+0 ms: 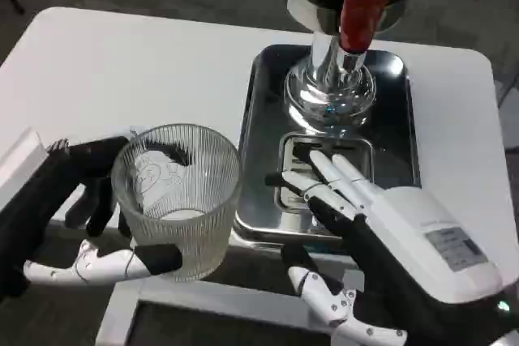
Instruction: Grasp the cup under the faucet to collect the drink, then remove the cup.
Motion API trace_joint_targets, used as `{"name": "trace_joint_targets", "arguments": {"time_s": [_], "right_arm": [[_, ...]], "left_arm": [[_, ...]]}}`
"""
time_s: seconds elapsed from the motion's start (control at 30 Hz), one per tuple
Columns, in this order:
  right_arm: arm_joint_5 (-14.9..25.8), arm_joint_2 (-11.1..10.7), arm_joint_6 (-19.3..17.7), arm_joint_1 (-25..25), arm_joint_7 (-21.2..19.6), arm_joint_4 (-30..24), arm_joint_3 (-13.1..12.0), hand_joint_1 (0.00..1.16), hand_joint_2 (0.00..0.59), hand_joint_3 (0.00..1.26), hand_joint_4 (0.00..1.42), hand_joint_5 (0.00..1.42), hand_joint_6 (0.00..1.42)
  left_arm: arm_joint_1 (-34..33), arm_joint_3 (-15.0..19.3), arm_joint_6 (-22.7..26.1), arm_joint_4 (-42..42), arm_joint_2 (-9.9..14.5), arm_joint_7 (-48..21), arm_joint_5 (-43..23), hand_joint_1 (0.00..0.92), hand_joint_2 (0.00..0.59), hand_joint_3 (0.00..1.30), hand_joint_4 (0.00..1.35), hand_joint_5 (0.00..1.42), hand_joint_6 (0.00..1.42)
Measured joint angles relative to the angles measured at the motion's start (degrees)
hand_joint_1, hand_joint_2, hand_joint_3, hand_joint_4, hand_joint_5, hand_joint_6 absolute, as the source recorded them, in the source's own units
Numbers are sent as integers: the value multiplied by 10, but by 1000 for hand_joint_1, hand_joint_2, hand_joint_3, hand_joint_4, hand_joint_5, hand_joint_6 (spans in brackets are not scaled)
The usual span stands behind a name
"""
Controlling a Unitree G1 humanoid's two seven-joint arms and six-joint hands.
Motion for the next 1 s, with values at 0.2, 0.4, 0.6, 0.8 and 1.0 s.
{"name": "trace_joint_targets", "arguments": {"time_s": [0.2, 0.4, 0.6, 0.8, 1.0], "right_arm": [[-48, -13, -2, -26, 16, 0, 16, 152, 533, 4, 0, 0, 59], [-94, -20, -4, -45, 41, 1, 41, 99, 523, 0, 0, 0, 61], [-91, -15, -3, -46, 41, 9, 39, 92, 524, 0, 0, 0, 62], [-88, -5, 0, -45, 41, 13, 30, 89, 531, 0, 0, 0, 63], [-81, -2, 1, -43, 41, 13, 17, 85, 529, 0, 0, 0, 68]], "left_arm": [[-5, -2, -3, 12, 0, 0, 0, 392, 108, 905, 1059, 1254, 1424], [-10, -5, -5, 25, 1, 0, 0, 392, 108, 905, 1060, 1266, 1424], [-23, -12, -8, 41, 1, 0, 0, 392, 108, 905, 1060, 1267, 1424], [-30, -24, -10, 49, 1, 0, 2, 386, 111, 905, 1060, 1267, 1424], [-41, -27, -11, 60, 1, 0, 2, 382, 112, 905, 1060, 1268, 1424]]}}
